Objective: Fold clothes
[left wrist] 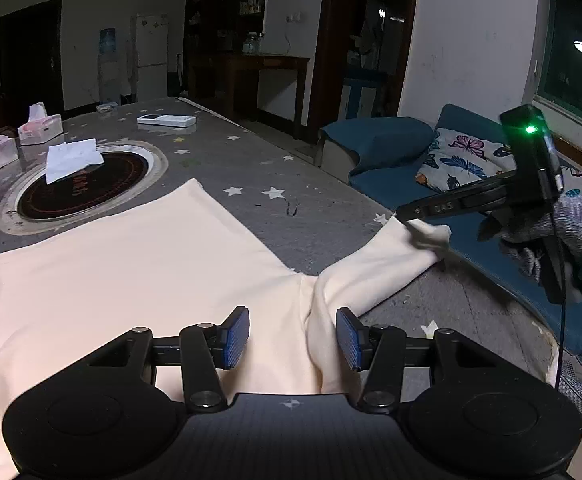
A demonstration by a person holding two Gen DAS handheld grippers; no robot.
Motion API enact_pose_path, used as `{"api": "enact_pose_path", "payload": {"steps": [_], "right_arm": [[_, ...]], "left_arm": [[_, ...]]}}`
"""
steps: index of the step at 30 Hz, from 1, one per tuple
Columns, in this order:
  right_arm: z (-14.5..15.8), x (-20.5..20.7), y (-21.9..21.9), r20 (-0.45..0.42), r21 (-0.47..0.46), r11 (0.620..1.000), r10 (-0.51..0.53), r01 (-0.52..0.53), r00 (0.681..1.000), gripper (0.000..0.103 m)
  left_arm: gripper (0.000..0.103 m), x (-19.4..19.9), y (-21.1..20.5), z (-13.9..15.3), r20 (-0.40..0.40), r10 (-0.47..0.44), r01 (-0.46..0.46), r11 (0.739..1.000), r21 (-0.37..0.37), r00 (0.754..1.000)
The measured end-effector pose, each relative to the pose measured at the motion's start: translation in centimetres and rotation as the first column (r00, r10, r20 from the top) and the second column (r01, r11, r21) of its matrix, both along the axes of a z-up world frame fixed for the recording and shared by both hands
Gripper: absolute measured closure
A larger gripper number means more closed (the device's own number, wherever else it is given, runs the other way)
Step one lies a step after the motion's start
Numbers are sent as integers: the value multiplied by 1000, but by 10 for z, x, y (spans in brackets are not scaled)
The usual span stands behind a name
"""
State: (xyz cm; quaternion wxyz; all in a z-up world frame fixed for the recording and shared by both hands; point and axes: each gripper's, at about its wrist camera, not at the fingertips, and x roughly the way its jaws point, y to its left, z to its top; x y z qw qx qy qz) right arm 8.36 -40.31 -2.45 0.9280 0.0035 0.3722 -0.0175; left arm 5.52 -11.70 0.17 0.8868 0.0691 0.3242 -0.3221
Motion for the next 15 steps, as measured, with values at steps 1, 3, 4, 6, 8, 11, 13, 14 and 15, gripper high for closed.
{"api": "enact_pose_path", "payload": {"steps": [1, 3, 4, 6, 8, 11, 13, 14, 15], "right_arm": [[-2, 2, -1, -6, -3, 1000, 2, -2, 1000, 83], [-5, 6, -1, -12, -5, 1000, 11, -11, 1000, 84], [-5, 8, 1, -14, -5, 1000, 17, -17, 1000, 84], [-4, 11, 3, -19, -10, 1000, 29, -29, 999, 90], [-2, 12, 8, -22, -21, 999, 45, -45, 999, 94], [7, 15, 15, -2, -34, 997, 71, -71, 997, 97], [18, 17, 19, 35, -33, 996, 89, -87, 995, 98], [24, 17, 21, 60, -27, 995, 96, -94, 994, 98], [31, 16, 21, 88, -19, 995, 102, -100, 991, 98]], "left_arm": [[52, 1, -3, -1, -3, -1, 1, 1000, 1, 1000], [52, 4, -6, -5, -15, -5, 5, 1000, 5, 1000], [53, 5, -8, -6, -21, -6, 6, 1000, 7, 1000], [56, 7, -11, -10, -33, -10, 10, 1000, 11, 999], [66, 9, -13, -13, -43, -21, 21, 1000, 8, 999], [88, 5, -13, -12, -47, -50, 49, 999, -15, 998], [93, 1, -13, -10, -38, -70, 69, 997, -29, 997], [94, -1, -13, -10, -34, -81, 79, 996, -35, 996], [95, -3, -13, -8, -24, -93, 92, 995, -44, 995]]}}
